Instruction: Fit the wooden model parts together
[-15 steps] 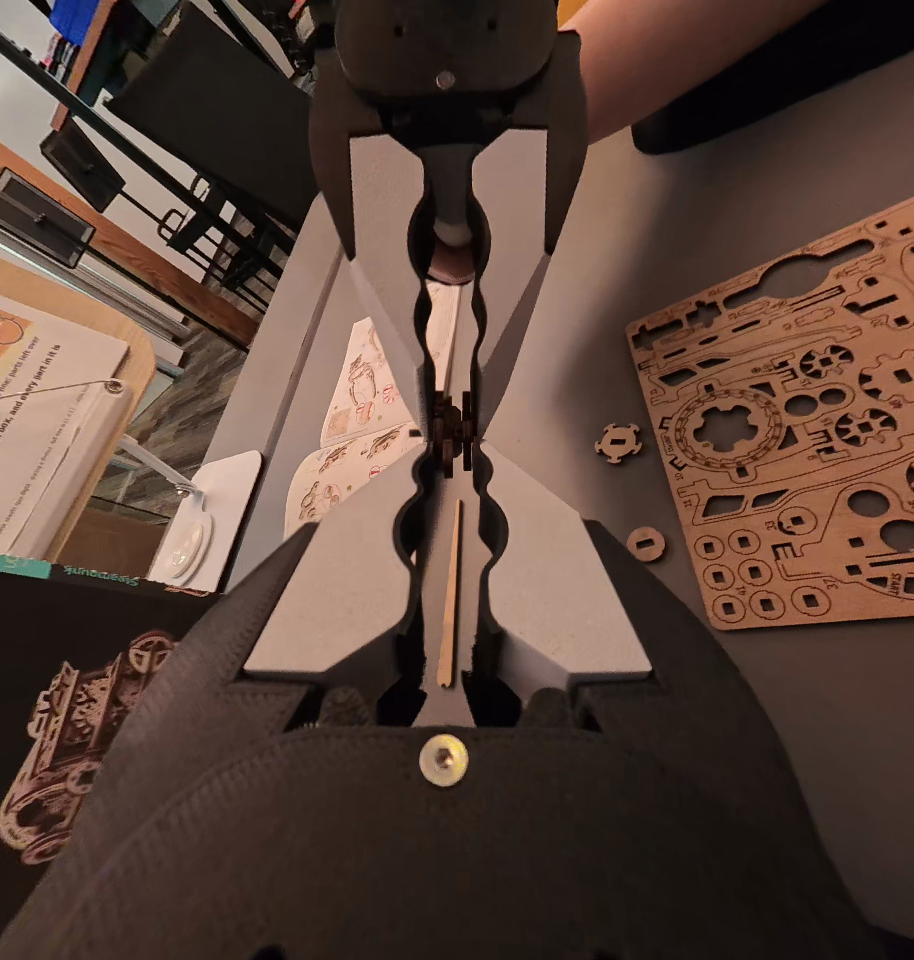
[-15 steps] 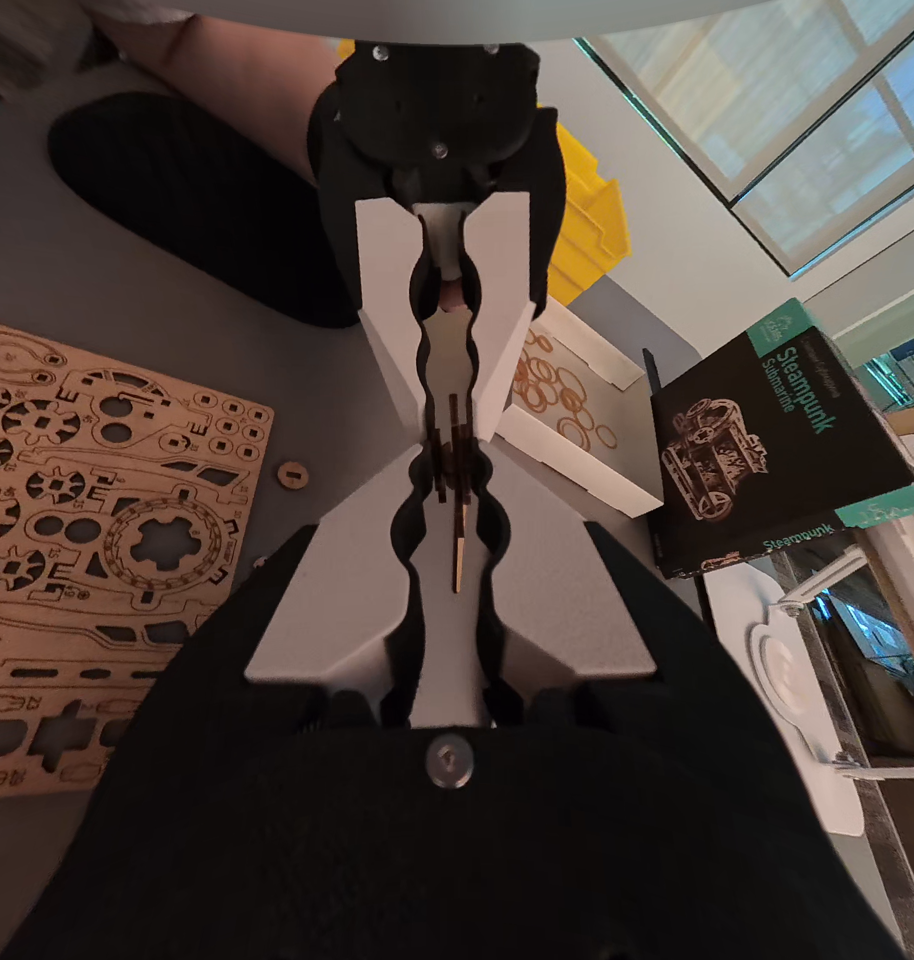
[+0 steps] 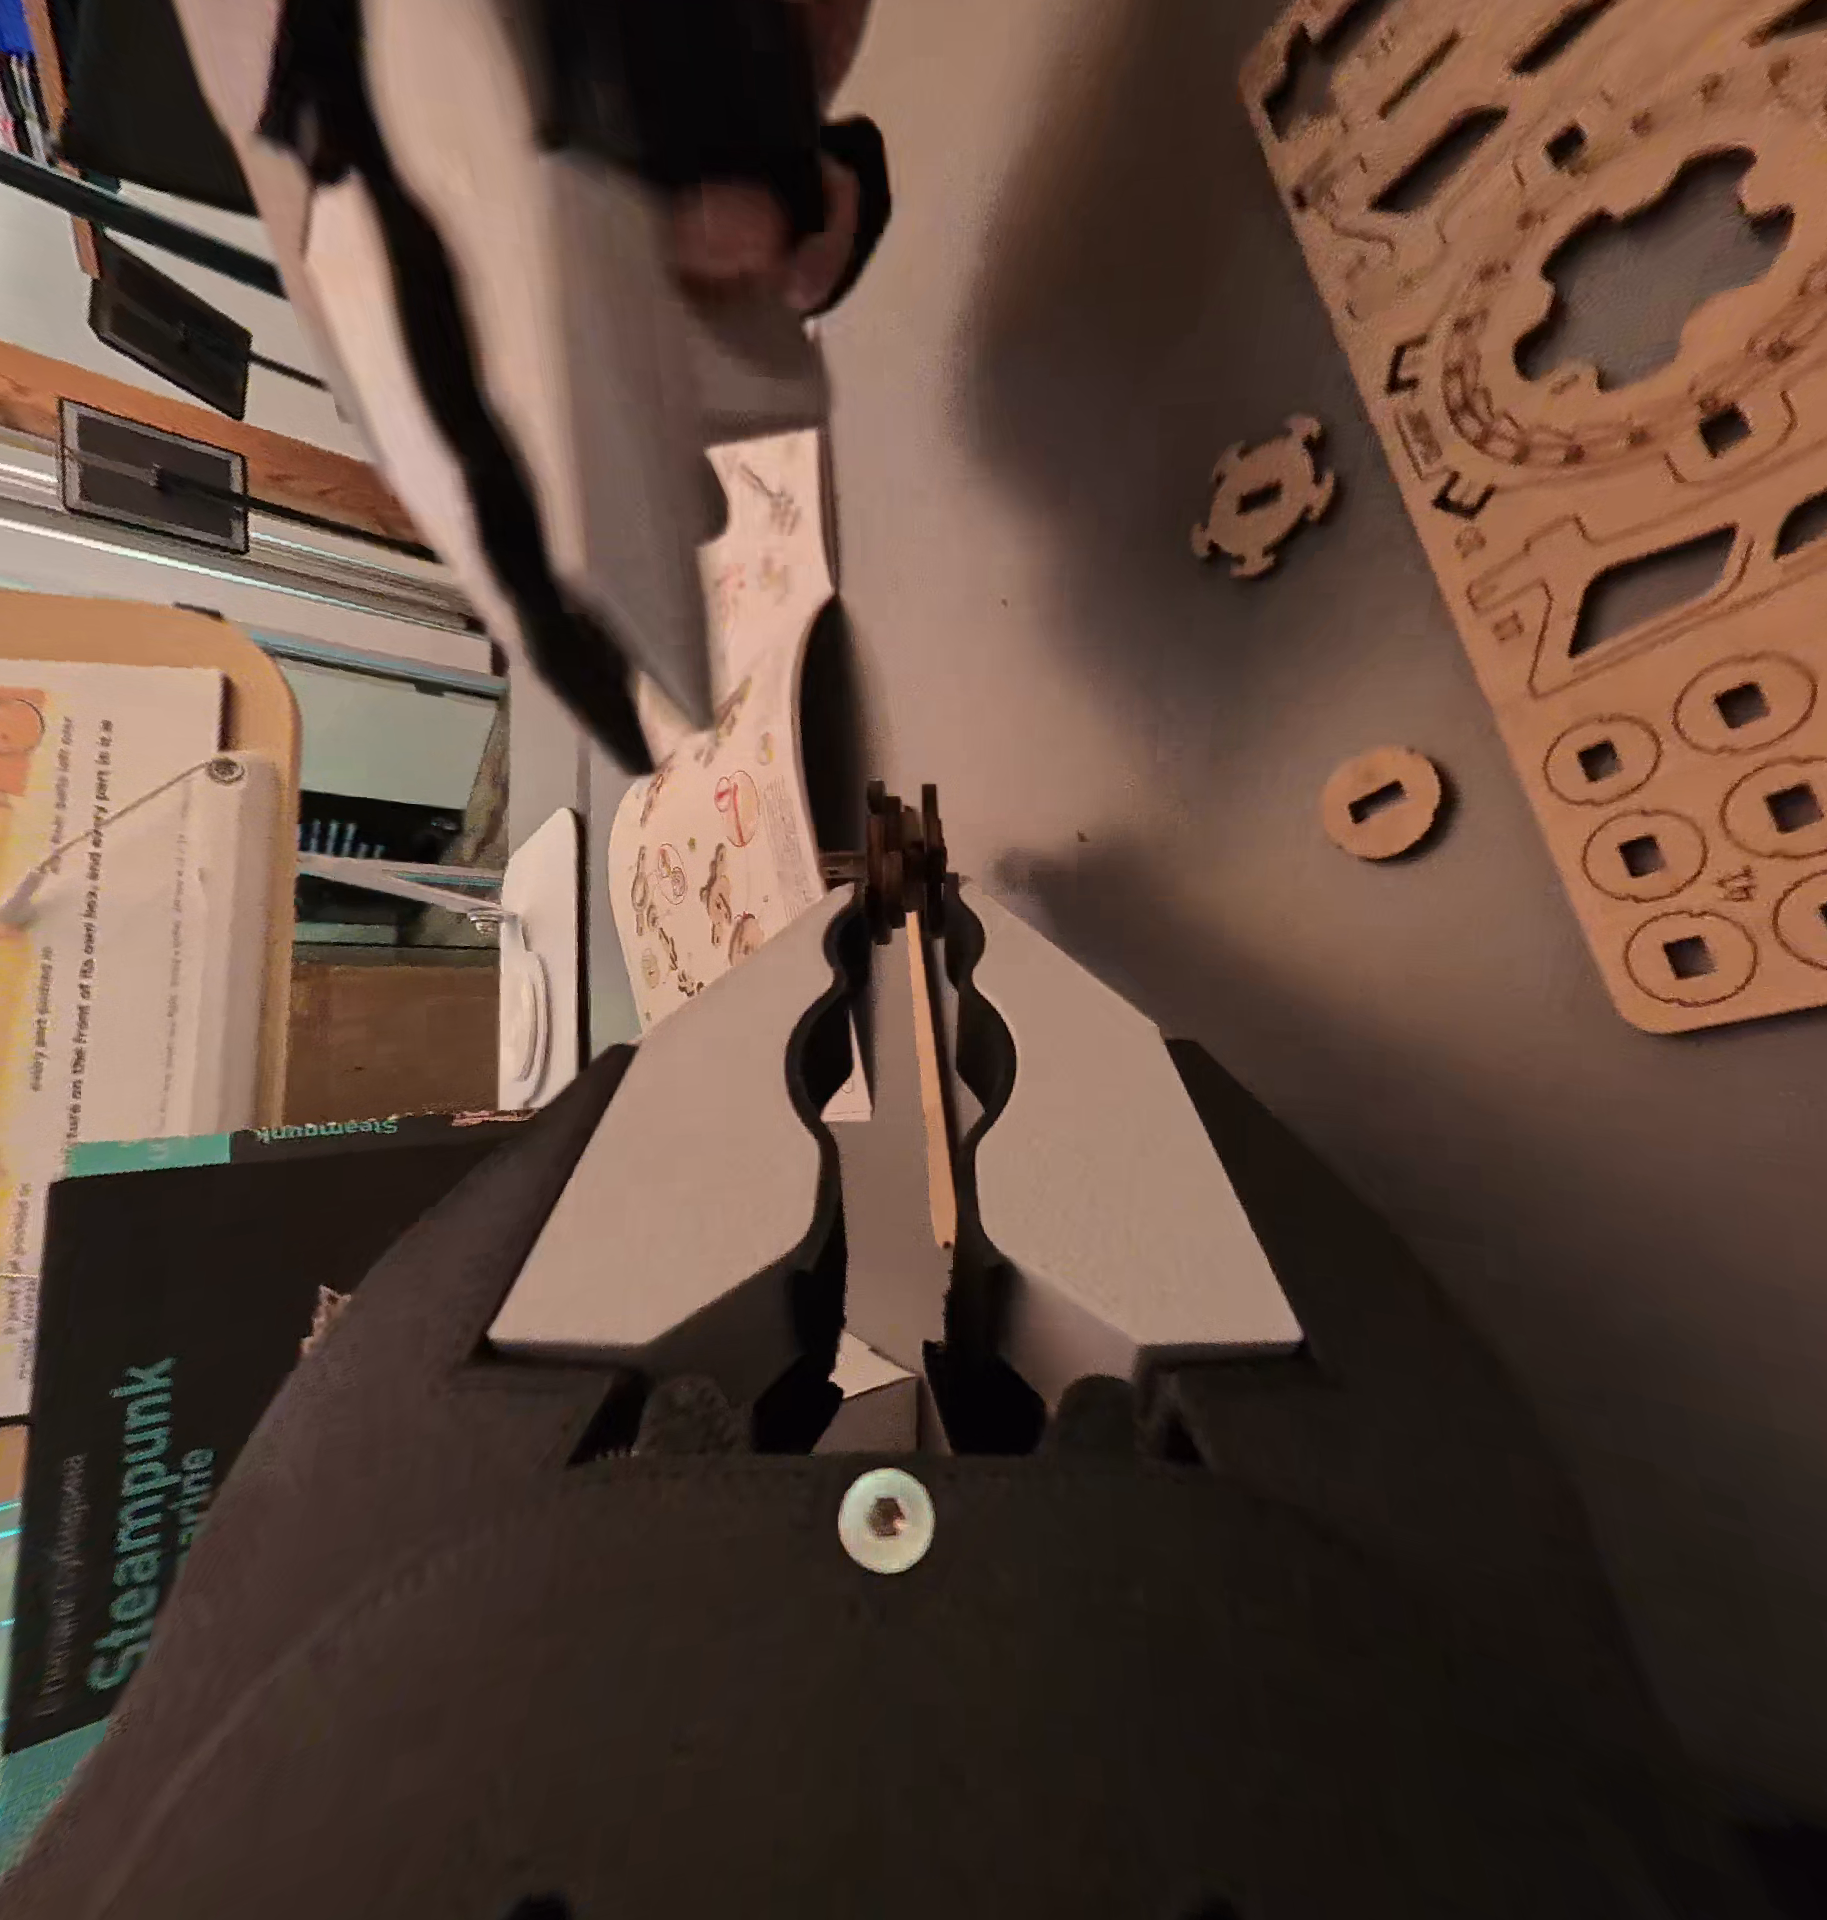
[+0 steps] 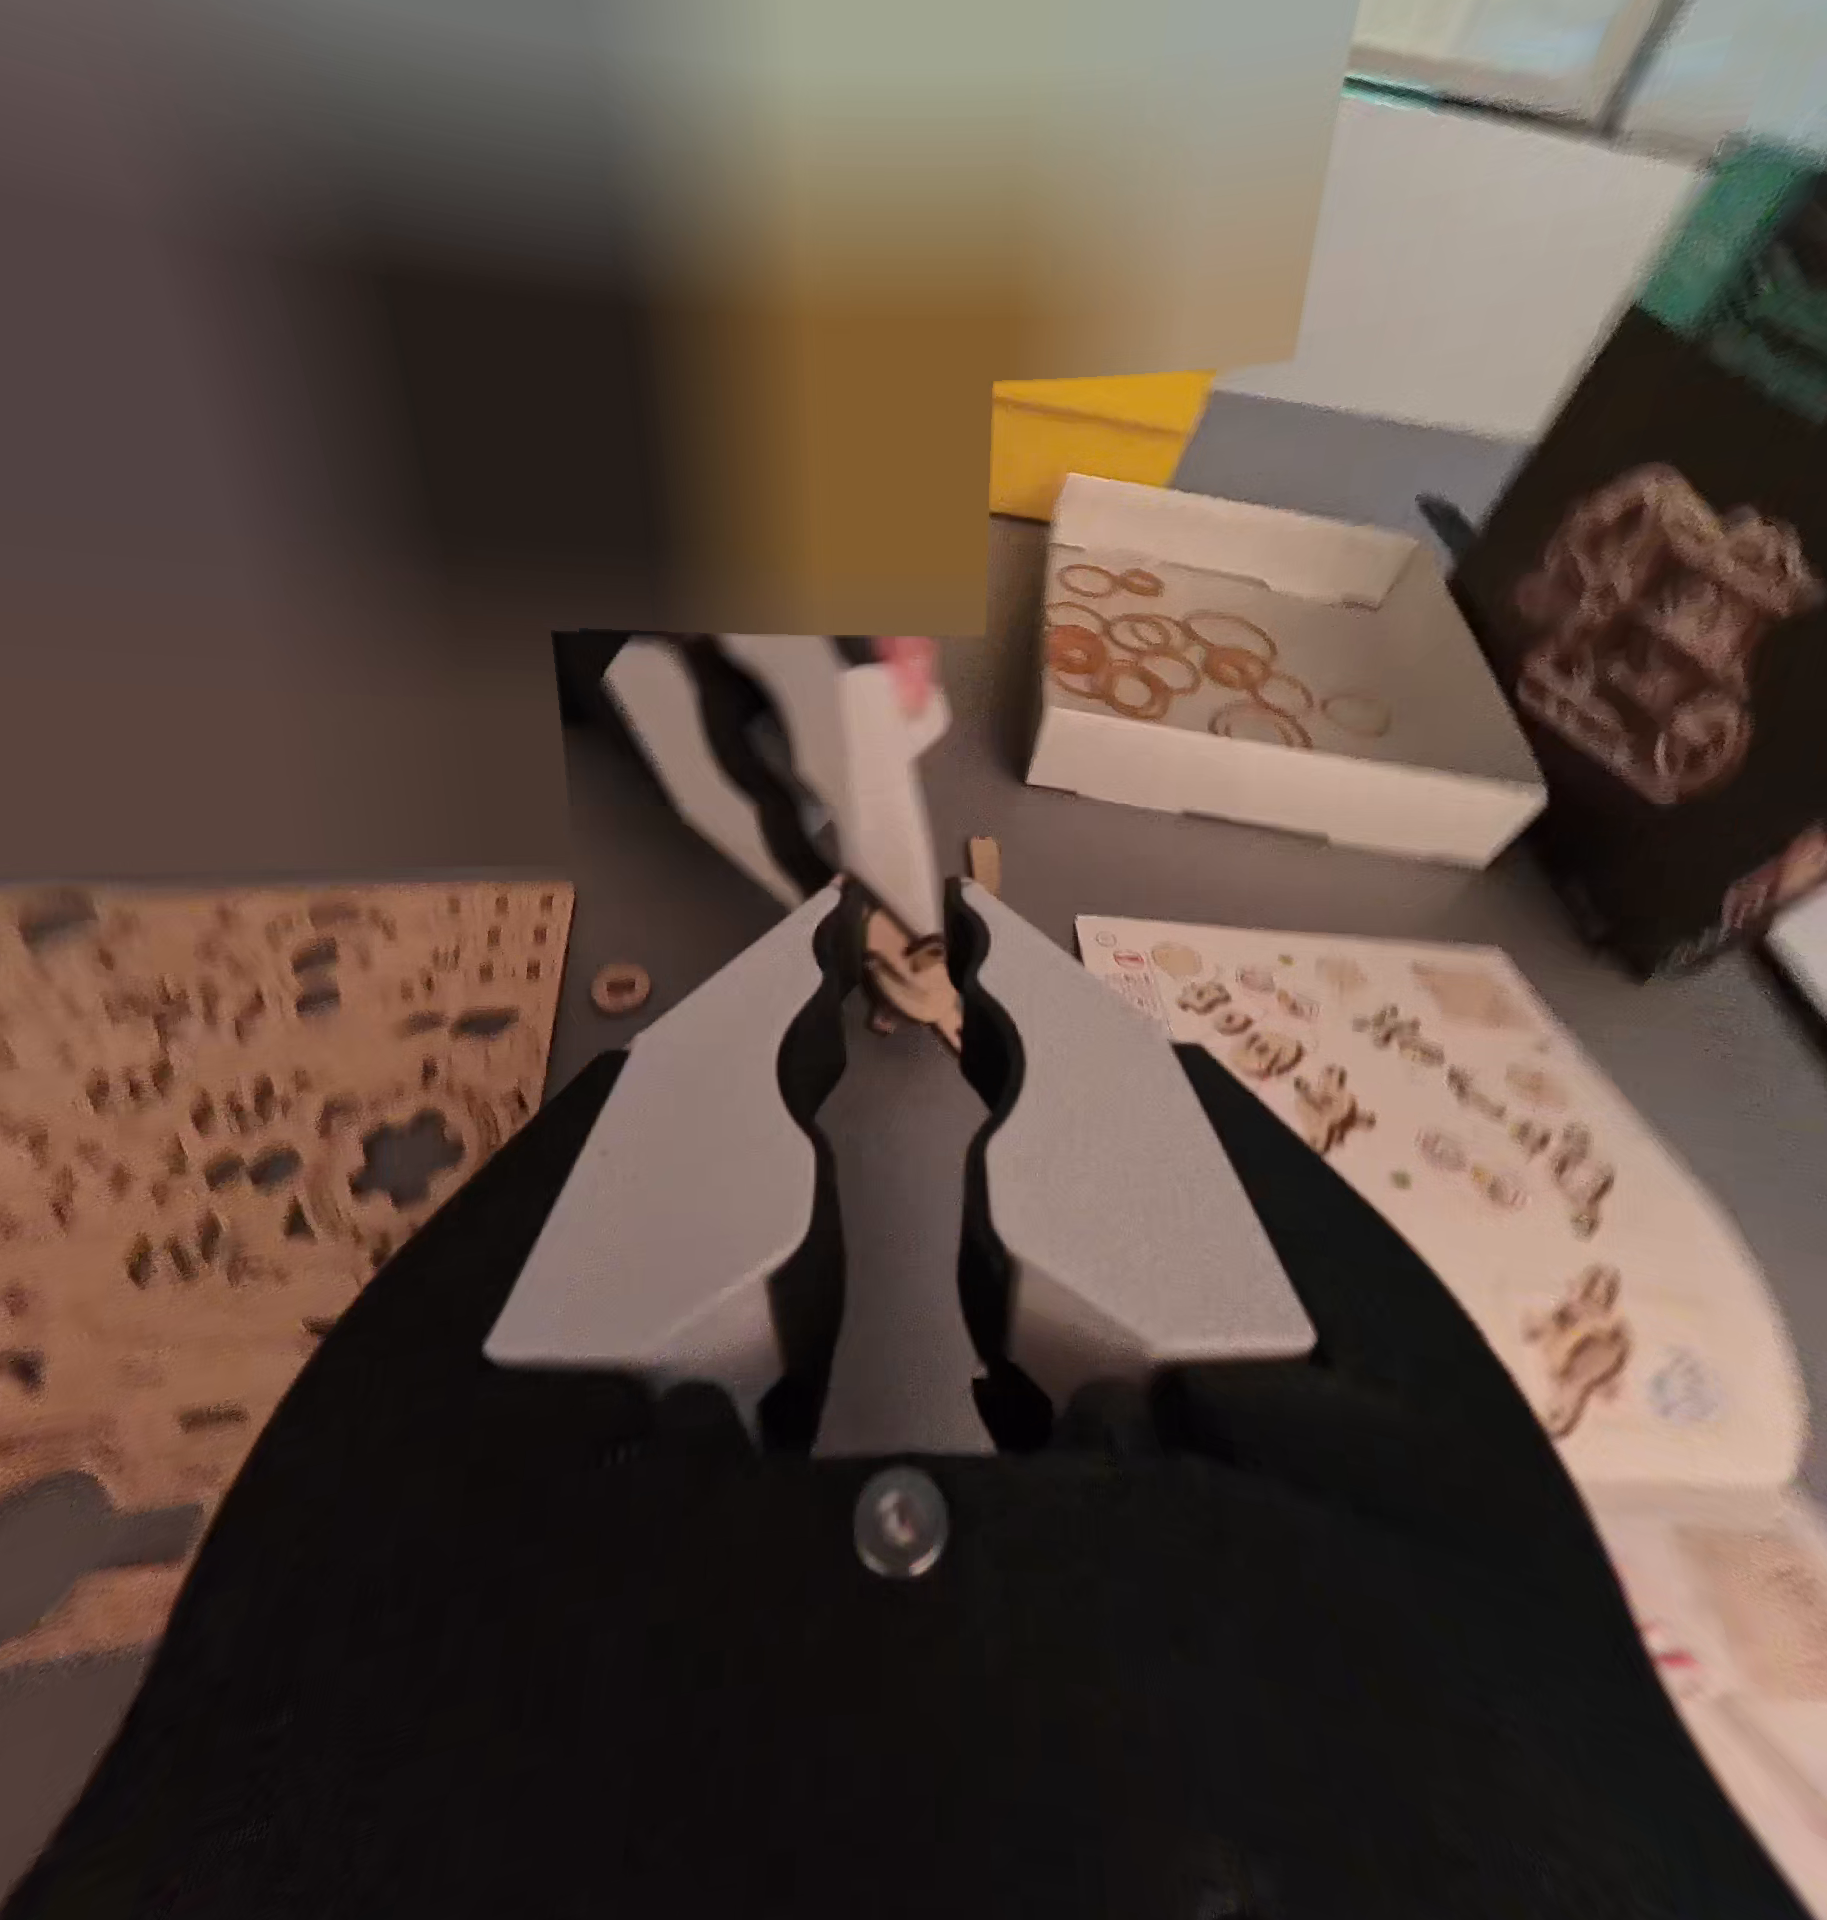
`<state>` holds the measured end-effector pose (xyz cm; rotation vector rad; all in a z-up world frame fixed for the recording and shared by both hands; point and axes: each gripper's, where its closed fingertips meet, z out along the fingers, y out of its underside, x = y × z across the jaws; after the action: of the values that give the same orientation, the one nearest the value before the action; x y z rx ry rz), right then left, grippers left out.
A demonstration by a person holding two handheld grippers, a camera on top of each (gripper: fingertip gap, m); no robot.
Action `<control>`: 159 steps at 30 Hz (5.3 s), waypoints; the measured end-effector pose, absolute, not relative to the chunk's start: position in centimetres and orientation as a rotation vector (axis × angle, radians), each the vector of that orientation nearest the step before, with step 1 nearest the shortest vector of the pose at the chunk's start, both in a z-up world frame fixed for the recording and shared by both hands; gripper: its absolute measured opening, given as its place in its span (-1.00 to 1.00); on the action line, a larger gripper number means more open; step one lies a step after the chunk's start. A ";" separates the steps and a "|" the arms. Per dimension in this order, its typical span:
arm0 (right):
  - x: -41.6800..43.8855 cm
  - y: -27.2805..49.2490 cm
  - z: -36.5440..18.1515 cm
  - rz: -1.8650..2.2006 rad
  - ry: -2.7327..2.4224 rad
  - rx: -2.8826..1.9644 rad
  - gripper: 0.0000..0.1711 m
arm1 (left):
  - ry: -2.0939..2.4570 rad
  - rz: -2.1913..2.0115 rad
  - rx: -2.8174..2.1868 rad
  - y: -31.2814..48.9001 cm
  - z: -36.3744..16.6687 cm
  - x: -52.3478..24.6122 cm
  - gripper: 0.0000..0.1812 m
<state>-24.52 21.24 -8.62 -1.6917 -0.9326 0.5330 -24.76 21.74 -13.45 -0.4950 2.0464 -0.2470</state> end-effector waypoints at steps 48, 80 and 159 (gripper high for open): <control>-25.6 20.8 -14.4 0.599 -0.953 -2.004 -0.79 | 2.093 -0.863 -1.041 20.4 -14.4 -24.7 -0.75; -25.4 20.0 -15.0 0.658 -1.063 -1.989 -0.84 | 2.082 -0.902 -1.176 19.9 -14.6 -24.5 -0.78; -24.6 20.7 -14.1 0.525 -1.103 -1.868 -0.89 | 2.044 -0.893 -0.973 20.2 -13.3 -24.6 -0.95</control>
<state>-24.65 20.68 -14.10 -1.8680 -1.1030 0.5250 -24.58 20.17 -13.34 -0.9725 2.0438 -0.8933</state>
